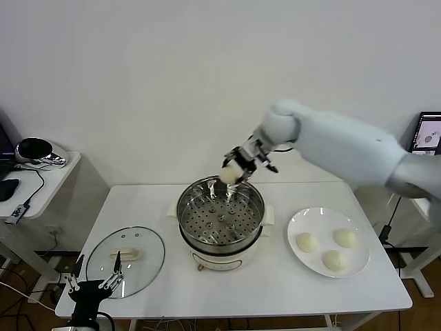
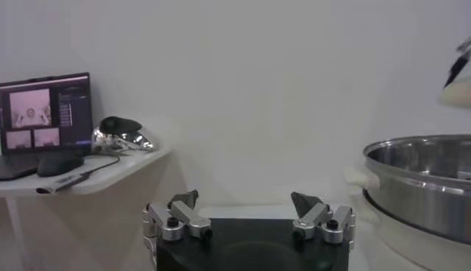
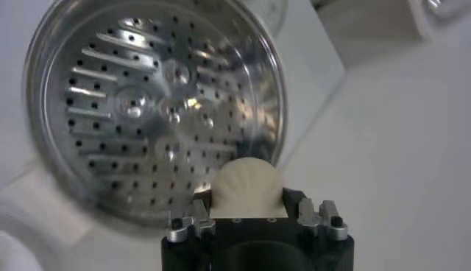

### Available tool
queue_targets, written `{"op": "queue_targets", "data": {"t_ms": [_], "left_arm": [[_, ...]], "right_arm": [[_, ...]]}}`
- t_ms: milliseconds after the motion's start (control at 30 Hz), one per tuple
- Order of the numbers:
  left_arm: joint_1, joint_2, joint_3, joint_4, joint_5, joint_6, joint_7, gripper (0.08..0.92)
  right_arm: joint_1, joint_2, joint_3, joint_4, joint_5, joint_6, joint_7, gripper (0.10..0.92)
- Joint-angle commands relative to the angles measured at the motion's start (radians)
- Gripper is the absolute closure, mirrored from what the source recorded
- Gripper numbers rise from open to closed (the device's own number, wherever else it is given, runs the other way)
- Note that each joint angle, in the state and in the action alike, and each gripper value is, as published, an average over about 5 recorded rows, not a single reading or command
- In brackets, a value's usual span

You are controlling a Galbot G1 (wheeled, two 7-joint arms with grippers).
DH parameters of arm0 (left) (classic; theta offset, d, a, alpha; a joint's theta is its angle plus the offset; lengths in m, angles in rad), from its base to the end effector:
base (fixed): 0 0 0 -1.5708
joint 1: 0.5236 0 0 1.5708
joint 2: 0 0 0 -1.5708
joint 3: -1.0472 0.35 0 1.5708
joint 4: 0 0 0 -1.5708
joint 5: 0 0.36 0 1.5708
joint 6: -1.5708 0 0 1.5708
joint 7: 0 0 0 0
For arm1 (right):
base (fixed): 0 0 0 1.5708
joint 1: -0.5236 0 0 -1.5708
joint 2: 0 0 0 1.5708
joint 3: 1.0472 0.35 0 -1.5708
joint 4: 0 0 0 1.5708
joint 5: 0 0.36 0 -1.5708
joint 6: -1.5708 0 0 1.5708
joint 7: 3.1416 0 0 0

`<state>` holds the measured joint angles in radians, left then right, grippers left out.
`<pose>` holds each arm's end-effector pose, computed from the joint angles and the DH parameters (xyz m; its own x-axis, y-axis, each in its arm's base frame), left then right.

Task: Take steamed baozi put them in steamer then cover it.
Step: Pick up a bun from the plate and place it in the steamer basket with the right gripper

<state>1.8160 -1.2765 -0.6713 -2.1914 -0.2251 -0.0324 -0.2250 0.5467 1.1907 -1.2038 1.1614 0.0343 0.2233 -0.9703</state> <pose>0.1233 0.0820 -0.2892 -0.9829 -0.1659 0.0797 -0.1566 0.9814 0.1111 0.5802 0.1199 -0.0381 -0.2539 -0.3717 0.8930 -0.4754 -0.7560 -0.4499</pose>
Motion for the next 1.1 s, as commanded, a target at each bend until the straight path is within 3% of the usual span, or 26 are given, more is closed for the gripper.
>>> {"op": "queue_targets", "data": {"t_ms": [33,333,933,1100], "left_arm": [[0.001,-0.004,-0.007,-0.009,-0.002,0.001,0.001,0.177],[-0.002,-0.008,-0.01,-0.009,-0.003,0.001,0.002,0.177],[0.004,-0.016,-0.008,-0.023,-0.003,0.0,-0.001,0.177],[0.004,-0.018,-0.007,-0.027,-0.003,0.0,-0.002,0.177]], "right_arm": [[0.011,0.154,-0.114,-0.073,-0.114,0.132,0.009,0.423],[-0.069,0.146,-0.099,-0.145,-0.255,0.217,0.055,0.423],[-0.148,0.175,-0.049,-0.246,-0.38,0.299,0.121,0.414],[-0.137,0.168,-0.046,-0.238,-0.4,0.323,0.141,0.334]]}}
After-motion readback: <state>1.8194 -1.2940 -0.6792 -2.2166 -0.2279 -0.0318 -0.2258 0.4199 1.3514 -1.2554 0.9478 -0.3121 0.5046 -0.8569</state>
